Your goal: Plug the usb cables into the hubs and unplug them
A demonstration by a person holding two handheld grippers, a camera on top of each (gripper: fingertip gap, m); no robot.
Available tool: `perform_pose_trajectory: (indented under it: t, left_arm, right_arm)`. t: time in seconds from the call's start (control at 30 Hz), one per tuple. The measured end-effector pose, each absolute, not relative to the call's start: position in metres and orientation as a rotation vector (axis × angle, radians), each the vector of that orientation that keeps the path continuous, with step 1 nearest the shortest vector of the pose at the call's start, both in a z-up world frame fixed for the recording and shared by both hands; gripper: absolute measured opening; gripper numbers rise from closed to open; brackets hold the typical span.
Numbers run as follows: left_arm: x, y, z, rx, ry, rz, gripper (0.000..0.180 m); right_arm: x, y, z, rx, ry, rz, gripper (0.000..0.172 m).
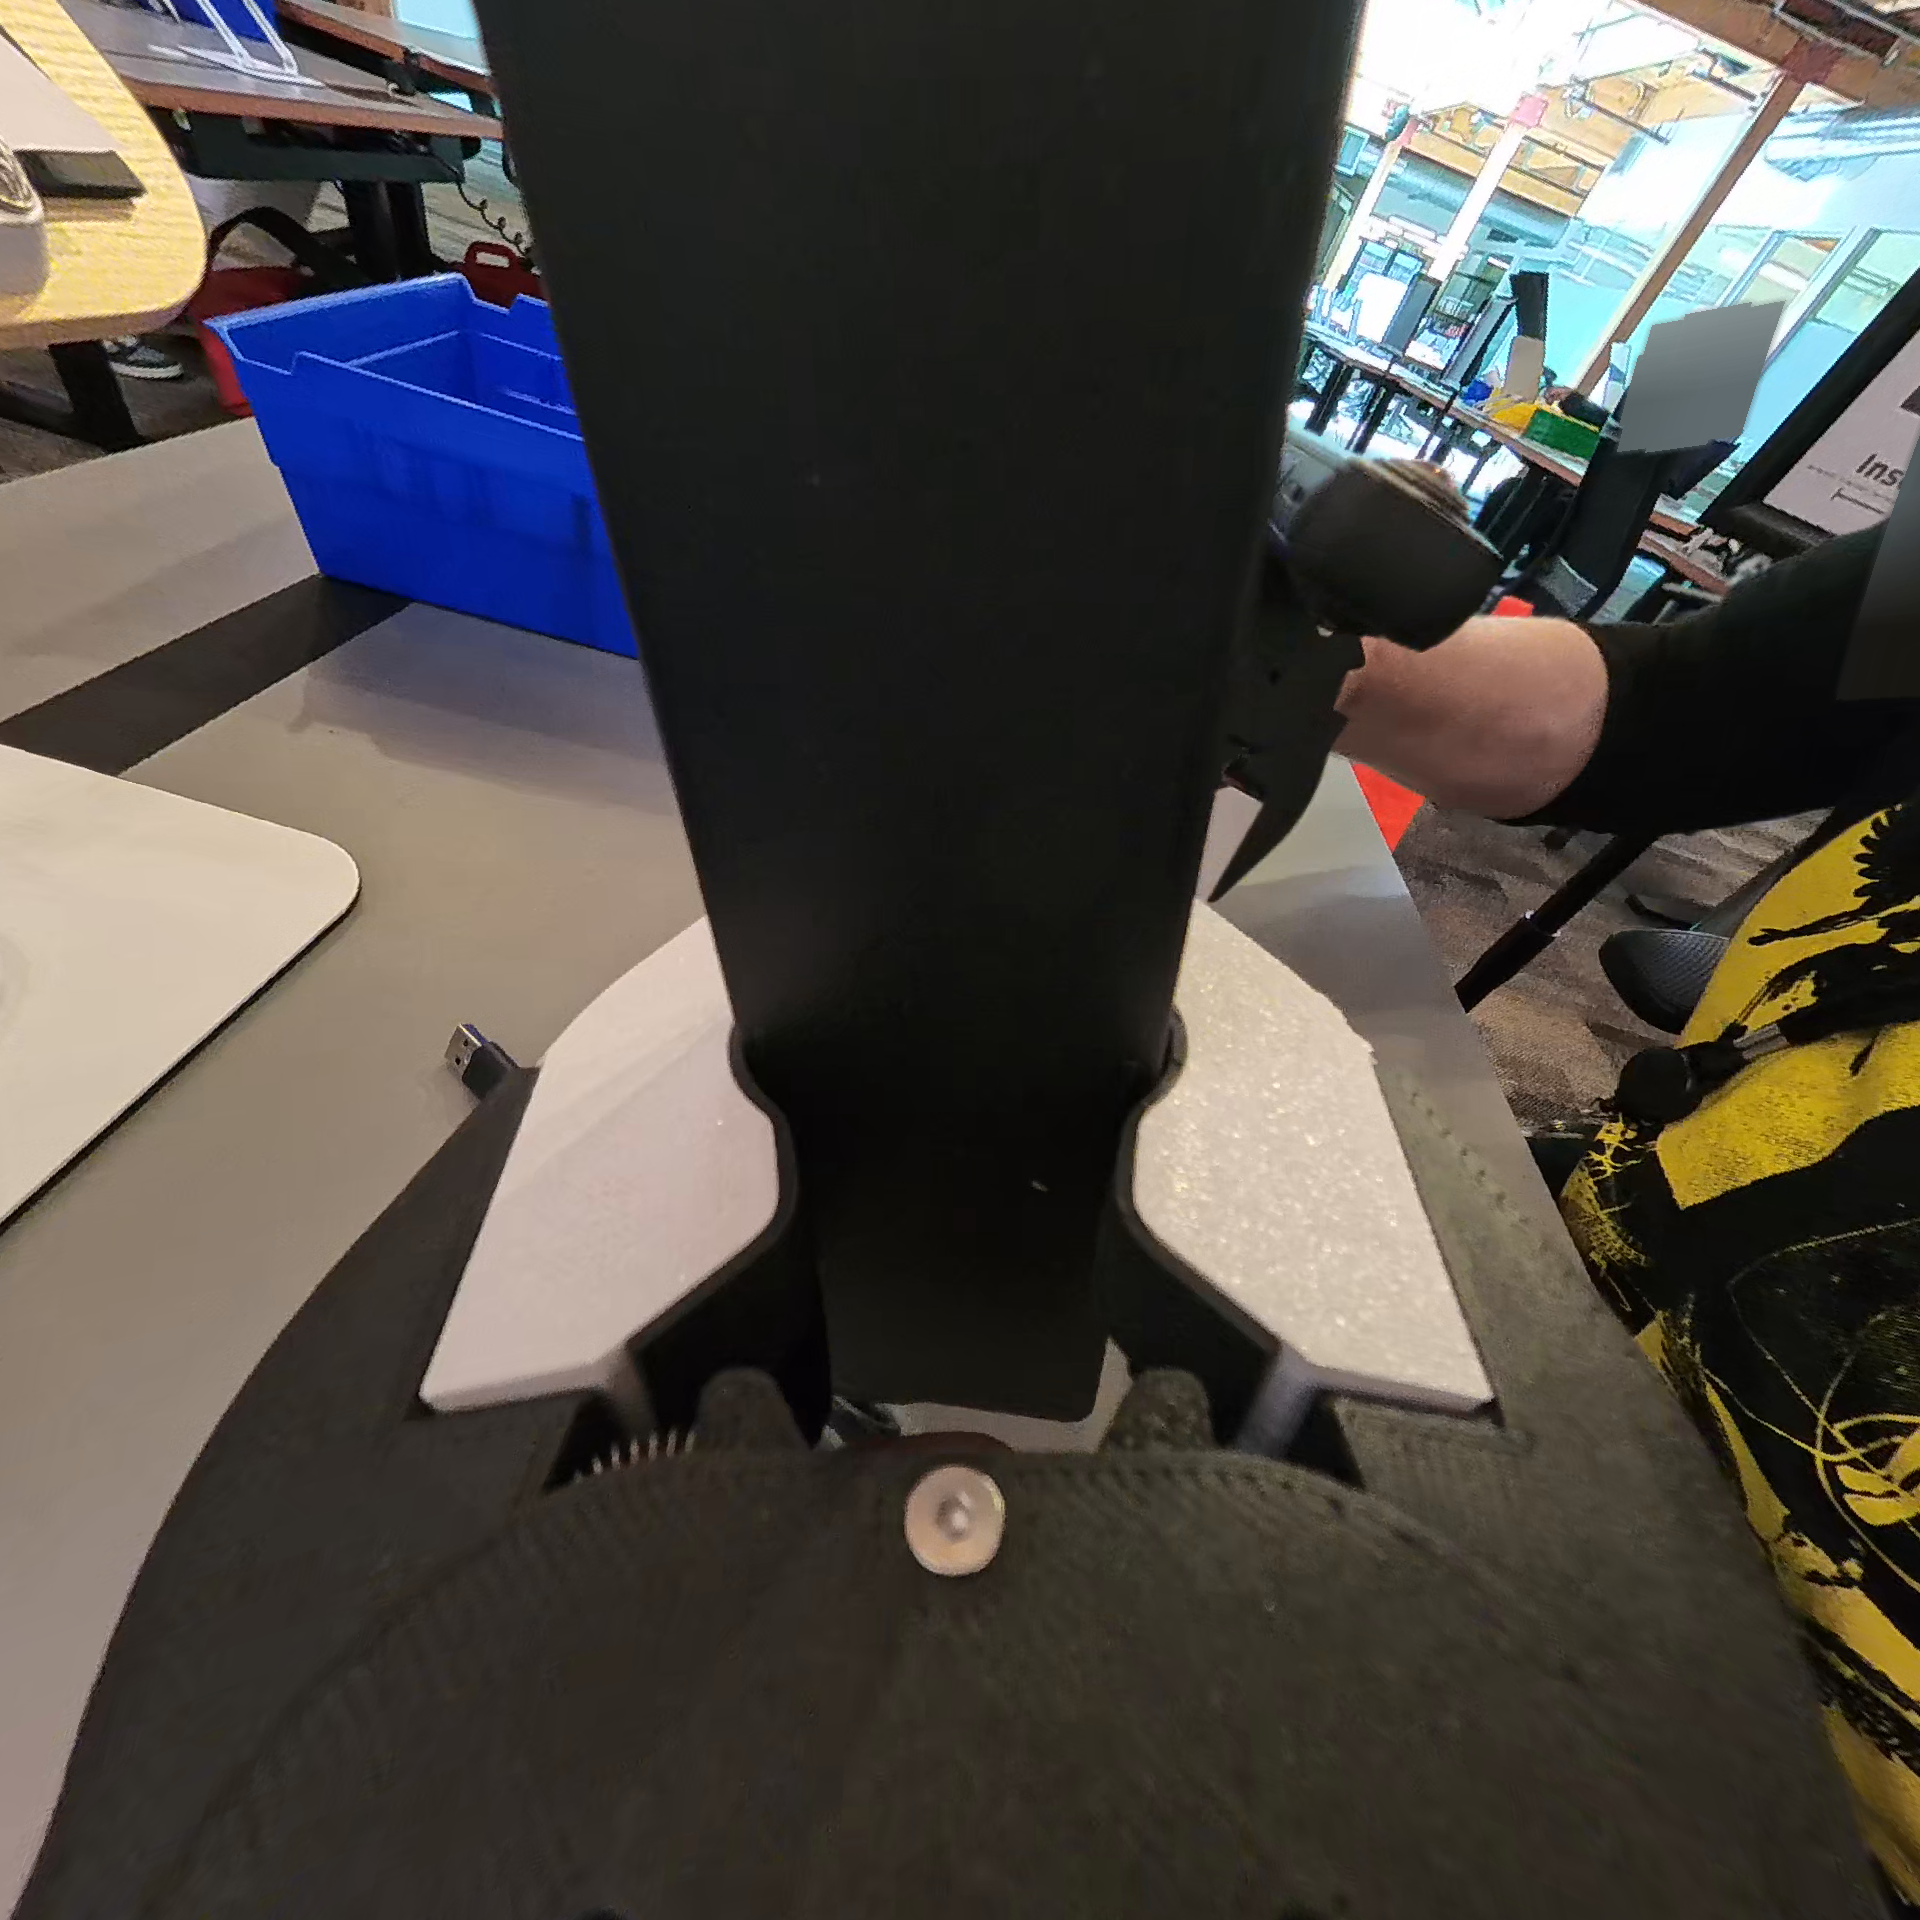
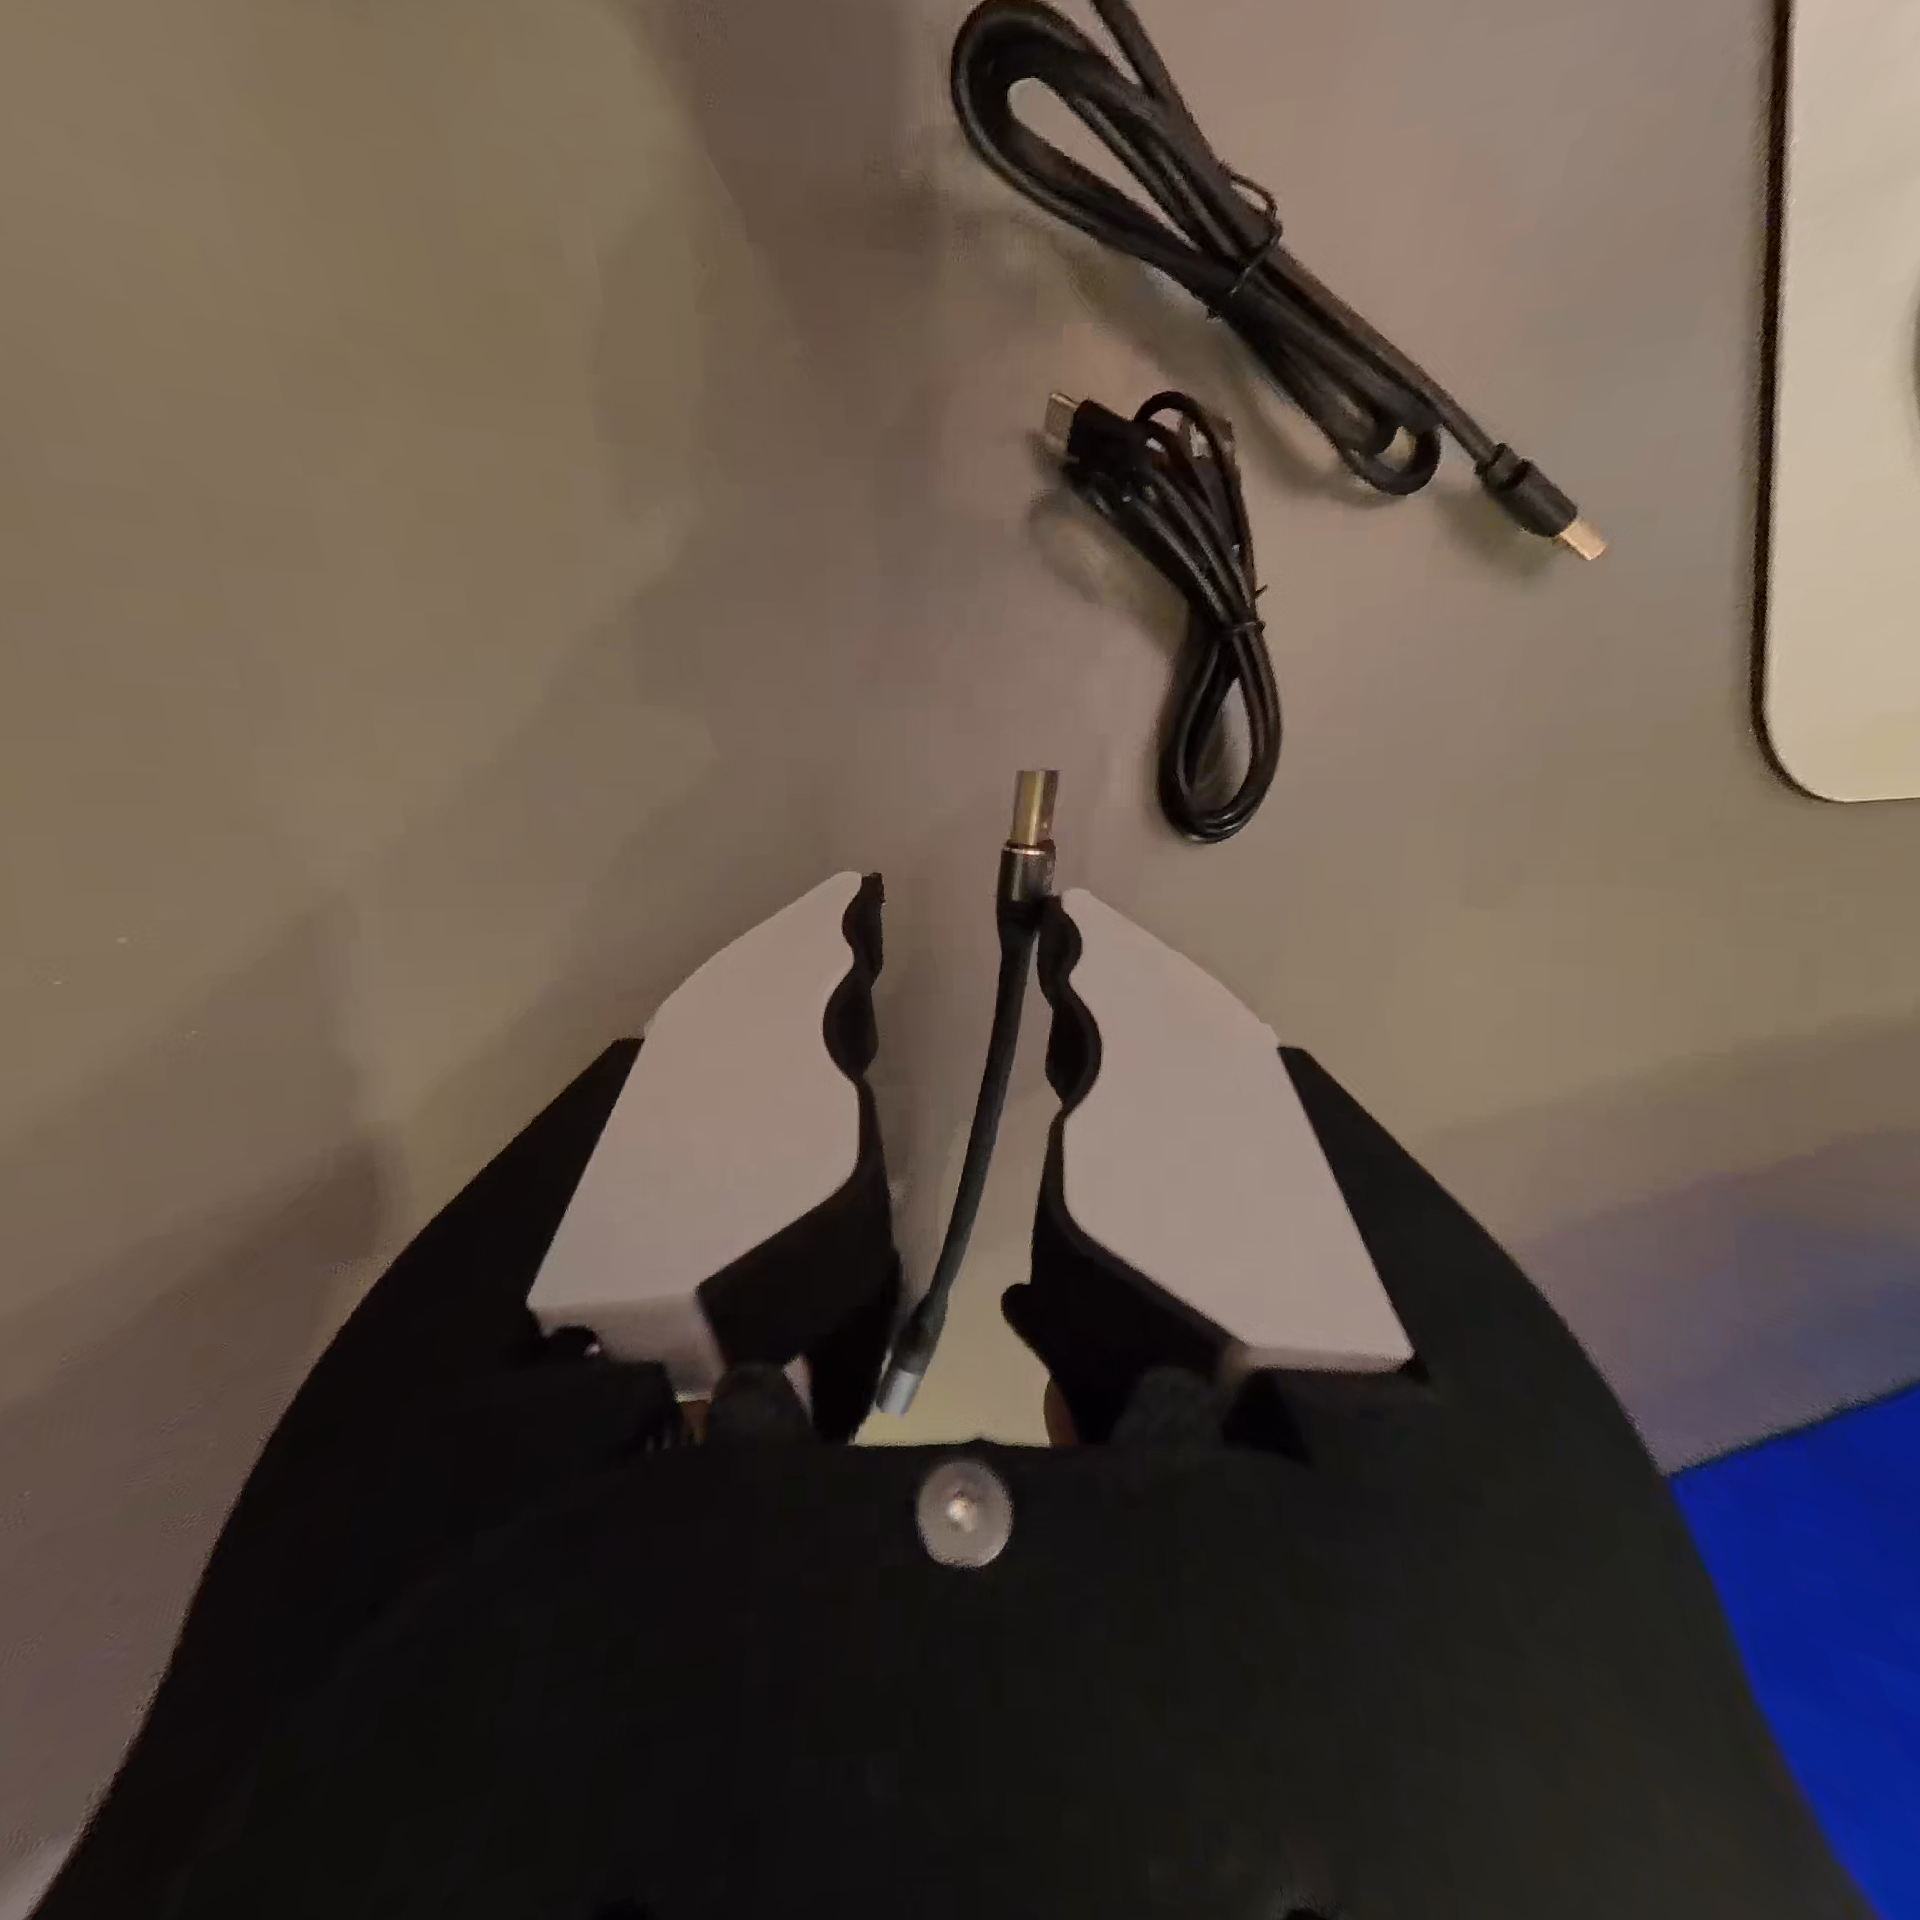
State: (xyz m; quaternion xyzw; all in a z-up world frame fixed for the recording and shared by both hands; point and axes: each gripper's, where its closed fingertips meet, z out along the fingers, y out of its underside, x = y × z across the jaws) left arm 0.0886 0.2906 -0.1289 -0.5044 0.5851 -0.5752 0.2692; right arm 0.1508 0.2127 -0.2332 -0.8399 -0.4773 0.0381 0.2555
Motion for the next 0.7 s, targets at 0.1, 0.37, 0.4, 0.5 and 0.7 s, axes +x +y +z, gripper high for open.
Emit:
perform_pose_trajectory:
  t: [0.1,0.37,0.4,0.5,0.7]
  left_arm:
    - [0.089,0.29,-0.128,-1.356,1.579,-1.549,0.067]
    - [0.088,0.289,-0.124,-1.345,1.575,-1.552,0.067]
    - [0.088,0.288,-0.125,-1.345,1.577,-1.551,0.067]
    - [0.089,0.287,-0.125,-1.345,1.581,-1.55,0.067]
    - [0.088,0.288,-0.124,-1.34,1.577,-1.555,0.067]
  right_arm:
    - [0.15,0.2,-0.238,-2.325,-1.27,0.183,0.03]
    - [0.144,0.197,-0.232,-2.334,-1.007,0.321,0.013]
    - [0.148,0.203,-0.234,-2.353,-0.956,0.308,0.014]
    - [0.157,0.216,-0.246,-2.439,-0.845,0.36,0.017]
    - [0.155,0.225,-0.265,-2.539,-0.738,0.557,0.018]
